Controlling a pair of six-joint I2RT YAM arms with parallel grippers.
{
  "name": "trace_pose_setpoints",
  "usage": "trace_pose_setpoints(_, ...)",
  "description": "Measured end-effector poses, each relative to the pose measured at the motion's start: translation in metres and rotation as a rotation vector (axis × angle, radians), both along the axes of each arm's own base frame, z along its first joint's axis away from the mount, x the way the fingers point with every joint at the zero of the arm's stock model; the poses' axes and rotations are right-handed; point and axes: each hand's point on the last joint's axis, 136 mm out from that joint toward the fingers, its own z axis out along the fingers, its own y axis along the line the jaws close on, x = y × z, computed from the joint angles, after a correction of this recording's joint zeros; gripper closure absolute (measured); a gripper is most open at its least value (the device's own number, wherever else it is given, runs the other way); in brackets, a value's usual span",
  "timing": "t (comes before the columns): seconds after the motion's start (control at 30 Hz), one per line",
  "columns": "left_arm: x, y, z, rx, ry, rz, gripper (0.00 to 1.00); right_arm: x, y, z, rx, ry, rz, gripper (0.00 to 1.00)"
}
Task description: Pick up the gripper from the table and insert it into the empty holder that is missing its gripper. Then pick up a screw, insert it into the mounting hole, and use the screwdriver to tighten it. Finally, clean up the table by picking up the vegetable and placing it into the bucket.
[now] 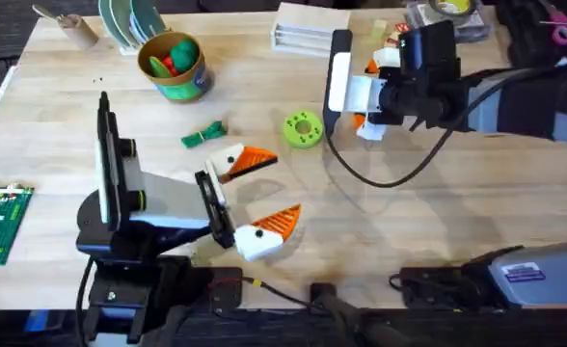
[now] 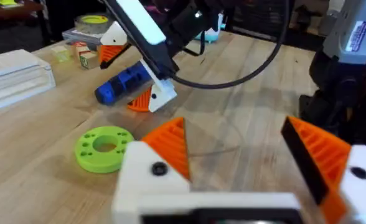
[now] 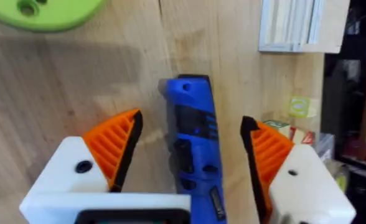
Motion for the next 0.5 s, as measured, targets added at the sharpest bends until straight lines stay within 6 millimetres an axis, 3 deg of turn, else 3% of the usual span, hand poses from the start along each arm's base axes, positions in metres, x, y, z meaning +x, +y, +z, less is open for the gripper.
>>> trace_pose_setpoints(0.07, 0.0, 0.0, 0.0, 0.0, 0.0, 0.0, 0.058, -0.002, 0.002, 0.0, 0.03, 0.013, -0.029, 0.01)
trace_pose_setpoints(0.1, 0.0, 0.0, 0.0, 0.0, 0.001, 0.0, 0.113, -0.004, 0.004, 0.001, 0.05, 0.022, -0.044, 0.009)
trace_pose_setpoints(0.13, 0.0, 0.0, 0.0, 0.0, 0.001, 0.0, 0.226, -0.005, 0.005, 0.002, 0.069, 0.031, -0.059, 0.009)
trace_pose_setpoints(0.27, 0.0, 0.0, 0.0, 0.0, 0.0, 0.0, 0.86, -0.011, 0.011, 0.01, 0.174, 0.057, -0.14, 0.009)
trace_pose_setpoints(0.3, 0.0, 0.0, 0.0, 0.002, -0.004, 0.0, 0.959, -0.011, 0.012, 0.016, 0.207, 0.052, -0.163, 0.009)
trace_pose_setpoints(0.33, 0.0, 0.0, 0.0, 0.003, -0.008, 0.001, 0.943, -0.01, 0.013, 0.023, 0.234, 0.044, -0.182, 0.009)
trace_pose_setpoints(0.37, 0.0, 0.0, 0.0, 0.002, -0.005, 0.0, 0.821, -0.01, 0.014, 0.03, 0.266, 0.034, -0.203, 0.009)
trace_pose_setpoints(0.5, 0.0, 0.0, 0.0, 0.001, -0.004, 0.0, 0.215, -0.008, 0.015, 0.06, 0.384, -0.006, -0.279, 0.007)
